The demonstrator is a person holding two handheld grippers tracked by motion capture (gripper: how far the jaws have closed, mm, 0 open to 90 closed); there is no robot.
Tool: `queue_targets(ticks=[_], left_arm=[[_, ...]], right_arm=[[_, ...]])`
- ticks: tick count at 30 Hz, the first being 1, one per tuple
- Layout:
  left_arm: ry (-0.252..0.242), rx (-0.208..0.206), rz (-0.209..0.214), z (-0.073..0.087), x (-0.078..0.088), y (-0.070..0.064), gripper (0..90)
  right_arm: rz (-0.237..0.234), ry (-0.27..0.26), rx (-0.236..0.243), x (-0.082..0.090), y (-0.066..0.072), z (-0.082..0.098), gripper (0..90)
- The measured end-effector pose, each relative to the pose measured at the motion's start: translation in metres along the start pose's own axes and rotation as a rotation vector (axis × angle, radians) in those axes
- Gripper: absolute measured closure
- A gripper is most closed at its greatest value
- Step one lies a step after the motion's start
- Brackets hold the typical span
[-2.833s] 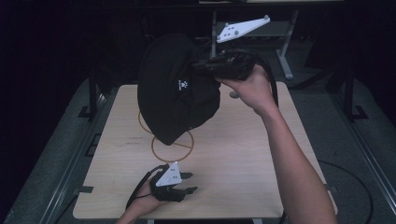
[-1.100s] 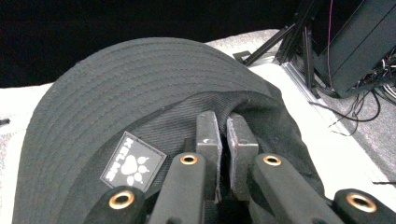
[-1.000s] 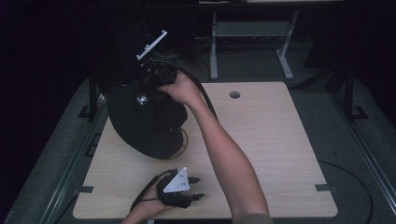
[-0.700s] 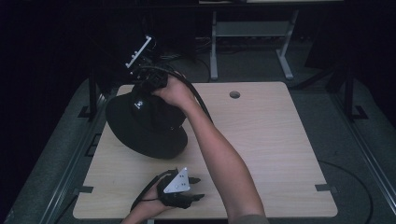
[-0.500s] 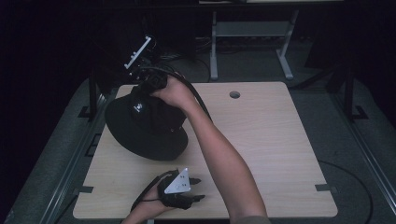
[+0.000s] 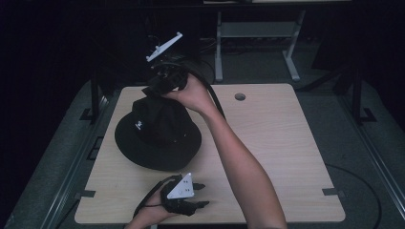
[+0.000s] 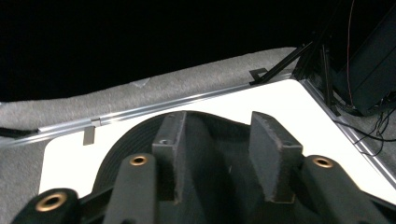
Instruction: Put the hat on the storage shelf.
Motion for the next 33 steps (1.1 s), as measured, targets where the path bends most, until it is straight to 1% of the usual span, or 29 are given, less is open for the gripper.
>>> queue_targets(ticks=[2,3,6,10,12,16,19,20,22,23,28,33], left_arm=[[-0.002,0.007,0.002,0.000,0.000,0.000,46.4],[-0.002,0.008,0.003,0.000,0.000,0.000,46.3],[-0.005,0.019,0.003,0.002,0.000,-0.001,46.2],[-0.008,0.021,-0.001,0.001,0.000,0.001,45.9],[-0.002,0.025,-0.002,0.002,0.000,0.002,45.6],[-0.001,0.025,-0.004,0.002,-0.001,0.003,45.0],[0.000,0.025,-0.006,0.002,-0.002,0.003,44.6],[-0.001,0.028,-0.004,0.002,-0.002,0.003,44.6],[-0.003,0.039,-0.004,0.002,-0.001,0.003,44.5],[-0.007,0.040,-0.005,0.002,-0.002,0.003,44.5],[-0.012,0.046,-0.002,0.001,-0.002,0.003,44.3],[-0.013,0.041,-0.009,0.001,-0.002,0.004,43.4]], right_arm=[[0.008,-0.009,-0.017,0.008,-0.002,0.007,51.5],[0.009,-0.021,-0.019,0.011,-0.003,0.011,51.0],[0.028,-0.036,-0.037,0.022,-0.008,0.021,47.6],[0.042,-0.070,-0.059,0.034,-0.012,0.032,44.6],[0.044,-0.070,-0.075,0.040,-0.013,0.039,42.6],[0.061,-0.073,-0.086,0.049,-0.017,0.052,40.0],[0.067,-0.071,-0.105,0.056,-0.018,0.062,38.0],[0.070,-0.072,-0.102,0.058,-0.018,0.065,37.6],[0.078,-0.067,-0.116,0.063,-0.019,0.072,36.5],[0.078,-0.068,-0.131,0.066,-0.019,0.075,36.4],[0.092,-0.088,-0.149,0.079,-0.019,0.086,35.5],[0.112,-0.081,-0.158,0.090,-0.018,0.101,34.4]])
Point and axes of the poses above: each handheld gripper's, and its own axes: x roughly backward along the jaws, z roughly out of its underside, y roughly to its left, the point moved 6 cm from there along -x, roughly forward along the jaws, and after that the axes turned 11 degrees about x, right-handed, at the moved point
